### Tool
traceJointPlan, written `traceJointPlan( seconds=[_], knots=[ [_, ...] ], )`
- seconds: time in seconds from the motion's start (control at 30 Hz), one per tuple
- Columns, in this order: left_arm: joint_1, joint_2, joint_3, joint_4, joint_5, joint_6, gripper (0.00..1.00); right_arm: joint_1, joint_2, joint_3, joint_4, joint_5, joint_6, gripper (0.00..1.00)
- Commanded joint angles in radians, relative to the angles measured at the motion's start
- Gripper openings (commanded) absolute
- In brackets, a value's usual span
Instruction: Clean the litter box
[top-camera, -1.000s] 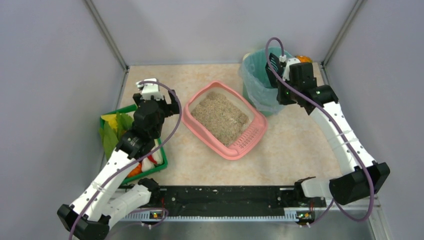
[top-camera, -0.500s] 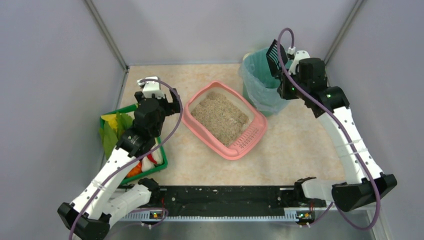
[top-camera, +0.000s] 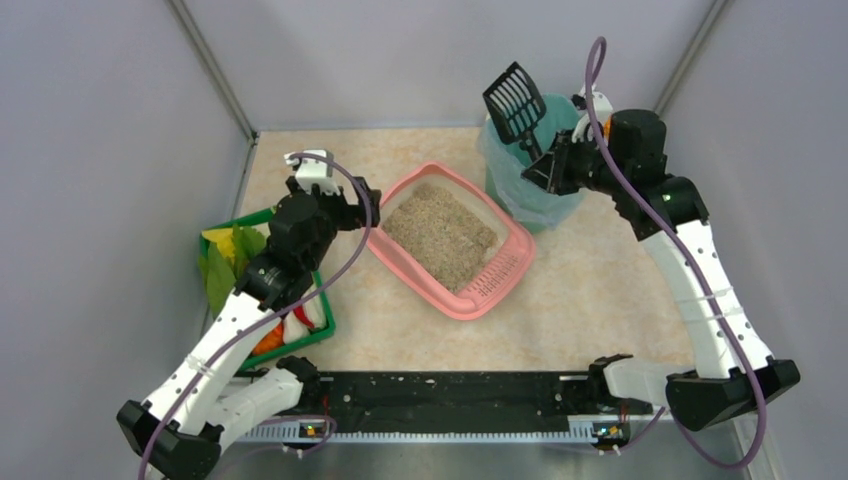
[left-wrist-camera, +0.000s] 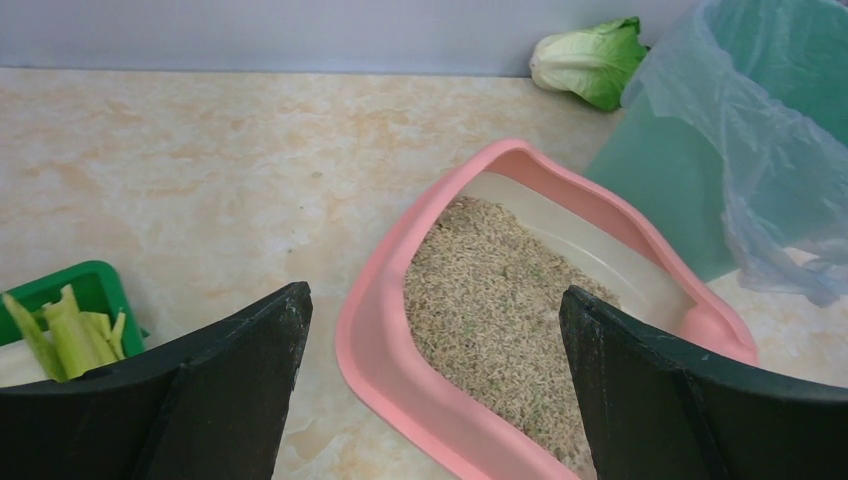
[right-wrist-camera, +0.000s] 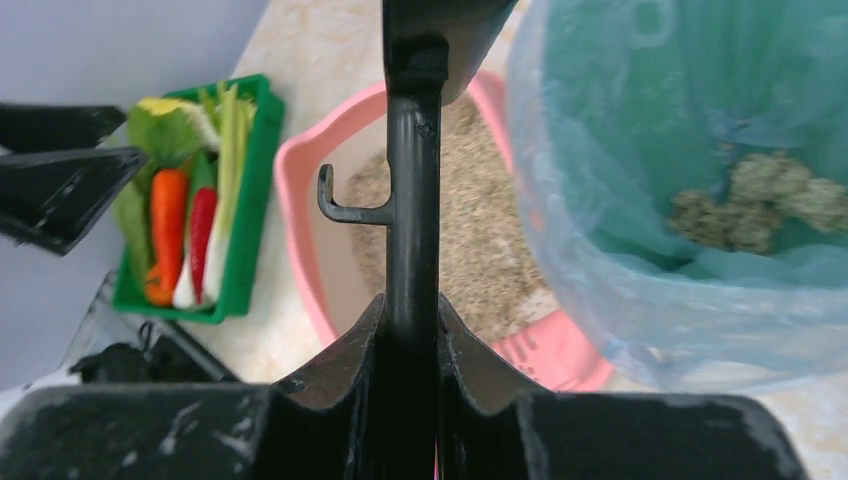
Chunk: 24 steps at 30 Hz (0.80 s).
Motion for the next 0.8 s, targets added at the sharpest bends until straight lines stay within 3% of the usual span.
traceJointPlan(
  seconds=[0.0,0.23,0.53,0.77],
  knots=[
    [0.004,0.020,0.044,0.085,0.130,0.003,0.99,-0.006,-0.024,-0.054,0.095,-0.243,0.053,0.00],
    [0.003,0.076,0.075,0.116,0.353,0.063,0.98,-0.006,-0.014,-0.214,0.150,-0.488,0.019,0.00],
    [0.004,0.252,0.169,0.118,0.619,0.048,0.99,0.005,0.016,-0.343,0.145,-0.581,-0.112,0.00],
    [0.019,0.369,0.254,0.109,0.762,0.039,0.89,0.011,0.053,-0.379,0.138,-0.645,-0.180,0.00]
  ],
)
